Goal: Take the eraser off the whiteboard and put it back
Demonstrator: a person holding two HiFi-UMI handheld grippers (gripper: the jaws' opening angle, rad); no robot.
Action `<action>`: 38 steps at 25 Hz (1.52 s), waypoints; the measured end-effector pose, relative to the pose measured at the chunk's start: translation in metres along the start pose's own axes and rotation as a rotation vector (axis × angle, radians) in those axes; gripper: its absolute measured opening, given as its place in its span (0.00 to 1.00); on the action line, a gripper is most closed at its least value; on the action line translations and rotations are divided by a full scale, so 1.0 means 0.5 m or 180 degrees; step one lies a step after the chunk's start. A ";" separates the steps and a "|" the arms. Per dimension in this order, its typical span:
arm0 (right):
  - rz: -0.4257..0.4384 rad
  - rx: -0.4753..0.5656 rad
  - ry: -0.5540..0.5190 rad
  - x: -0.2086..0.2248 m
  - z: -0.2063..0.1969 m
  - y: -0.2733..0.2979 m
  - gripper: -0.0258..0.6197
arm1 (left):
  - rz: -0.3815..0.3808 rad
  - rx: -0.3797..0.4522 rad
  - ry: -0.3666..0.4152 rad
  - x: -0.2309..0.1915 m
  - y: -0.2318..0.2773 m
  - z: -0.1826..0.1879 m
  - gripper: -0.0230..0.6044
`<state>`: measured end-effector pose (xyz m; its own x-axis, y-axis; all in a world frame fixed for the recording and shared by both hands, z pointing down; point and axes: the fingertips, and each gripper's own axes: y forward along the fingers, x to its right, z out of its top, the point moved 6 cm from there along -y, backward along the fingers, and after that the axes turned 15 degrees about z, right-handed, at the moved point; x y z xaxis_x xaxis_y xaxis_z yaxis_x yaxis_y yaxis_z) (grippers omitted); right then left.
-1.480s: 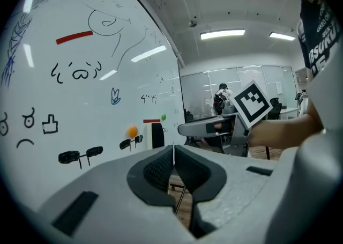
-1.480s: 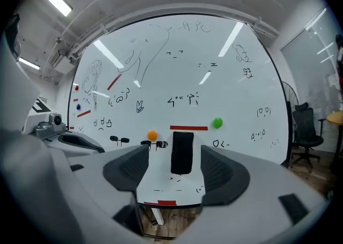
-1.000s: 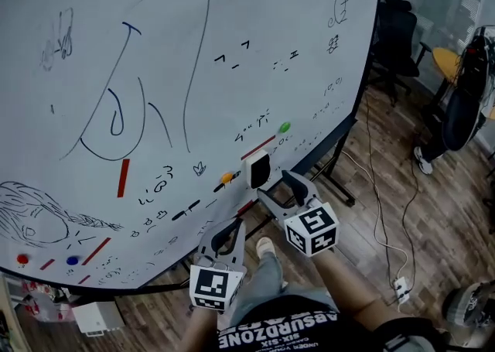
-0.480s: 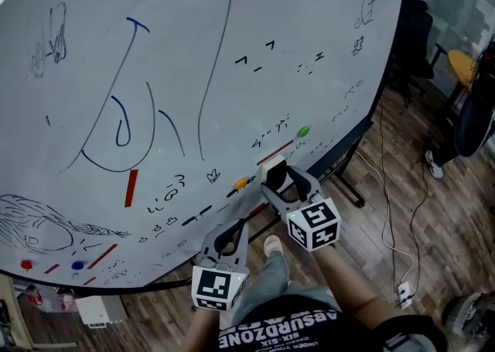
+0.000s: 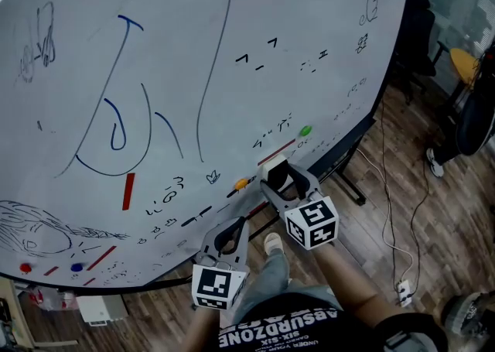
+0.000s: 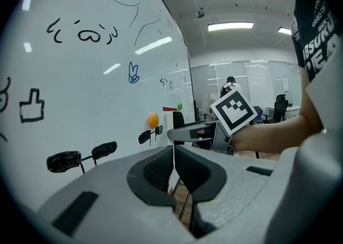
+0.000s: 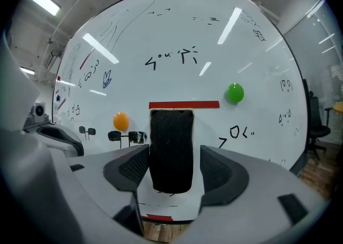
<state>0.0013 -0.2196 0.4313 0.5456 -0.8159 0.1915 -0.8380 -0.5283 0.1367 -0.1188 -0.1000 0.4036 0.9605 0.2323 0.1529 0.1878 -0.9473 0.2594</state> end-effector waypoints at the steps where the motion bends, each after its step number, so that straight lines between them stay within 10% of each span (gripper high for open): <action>1: 0.0004 0.0000 -0.0002 0.000 0.000 0.001 0.46 | 0.0002 -0.0002 0.0002 0.000 0.000 0.000 0.06; 38: -0.0025 -0.0019 0.0016 -0.012 0.006 -0.008 0.39 | 0.0023 0.0016 -0.0013 -0.010 -0.015 -0.002 0.06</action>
<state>0.0015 -0.2133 0.4265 0.5520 -0.8106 0.1952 -0.8337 -0.5331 0.1440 -0.1253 -0.0939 0.4019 0.9627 0.2245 0.1508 0.1818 -0.9501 0.2536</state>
